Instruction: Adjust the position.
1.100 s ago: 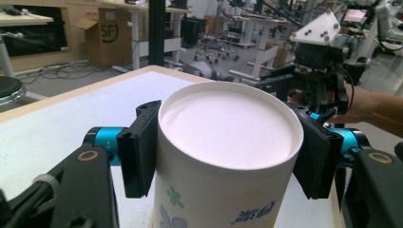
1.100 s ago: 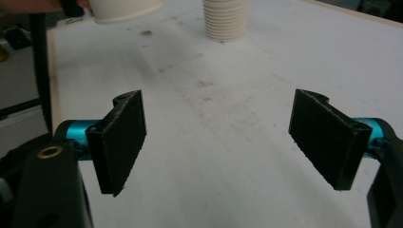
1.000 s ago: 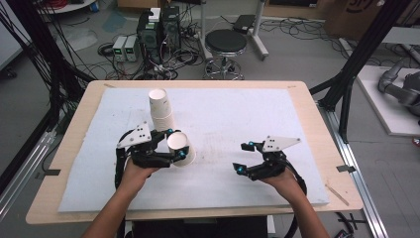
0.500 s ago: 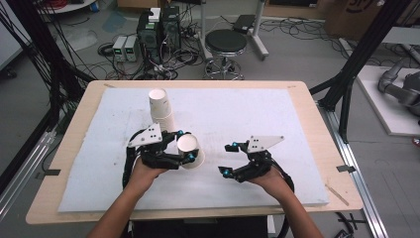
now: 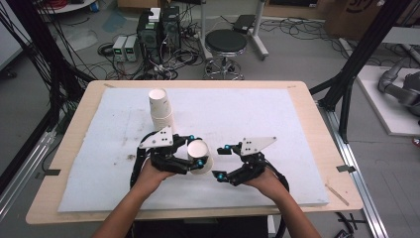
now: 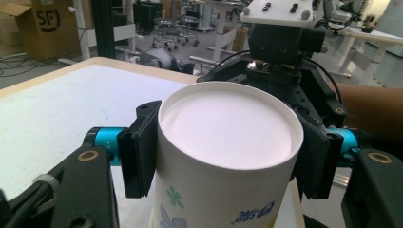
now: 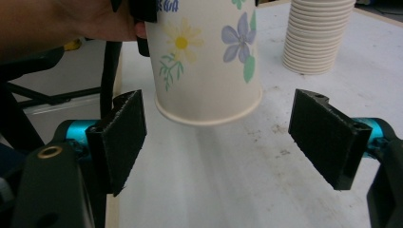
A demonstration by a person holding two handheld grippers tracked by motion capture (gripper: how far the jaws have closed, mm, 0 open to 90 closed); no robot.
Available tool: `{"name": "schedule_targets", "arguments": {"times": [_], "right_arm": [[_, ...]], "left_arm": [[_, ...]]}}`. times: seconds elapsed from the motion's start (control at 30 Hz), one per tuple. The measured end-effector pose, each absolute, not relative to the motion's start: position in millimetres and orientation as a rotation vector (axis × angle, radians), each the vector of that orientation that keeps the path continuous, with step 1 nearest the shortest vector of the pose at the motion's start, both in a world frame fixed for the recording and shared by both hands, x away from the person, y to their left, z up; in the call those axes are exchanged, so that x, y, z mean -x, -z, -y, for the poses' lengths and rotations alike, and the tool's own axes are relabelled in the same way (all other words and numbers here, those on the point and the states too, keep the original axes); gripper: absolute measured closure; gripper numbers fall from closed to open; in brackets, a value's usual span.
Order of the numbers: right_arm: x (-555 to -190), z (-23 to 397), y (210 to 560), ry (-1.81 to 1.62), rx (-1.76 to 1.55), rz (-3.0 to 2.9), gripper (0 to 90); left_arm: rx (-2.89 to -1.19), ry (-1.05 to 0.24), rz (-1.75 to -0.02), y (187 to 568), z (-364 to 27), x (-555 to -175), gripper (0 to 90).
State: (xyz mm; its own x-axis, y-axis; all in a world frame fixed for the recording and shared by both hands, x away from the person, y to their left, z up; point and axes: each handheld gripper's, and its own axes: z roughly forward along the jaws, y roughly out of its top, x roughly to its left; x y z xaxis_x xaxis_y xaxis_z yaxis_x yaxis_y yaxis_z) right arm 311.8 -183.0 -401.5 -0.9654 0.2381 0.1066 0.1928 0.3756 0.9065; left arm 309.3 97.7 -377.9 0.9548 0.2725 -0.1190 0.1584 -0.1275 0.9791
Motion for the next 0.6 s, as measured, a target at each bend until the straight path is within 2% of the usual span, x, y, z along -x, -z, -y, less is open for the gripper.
{"name": "schedule_targets", "arguments": {"times": [0.6], "right_arm": [[-309, 164, 400, -1.710, -0.329, -2.605, 20.7]], "left_arm": [[-1.718, -0.041, -0.270, 379, -85, -307, 34.1]]}}
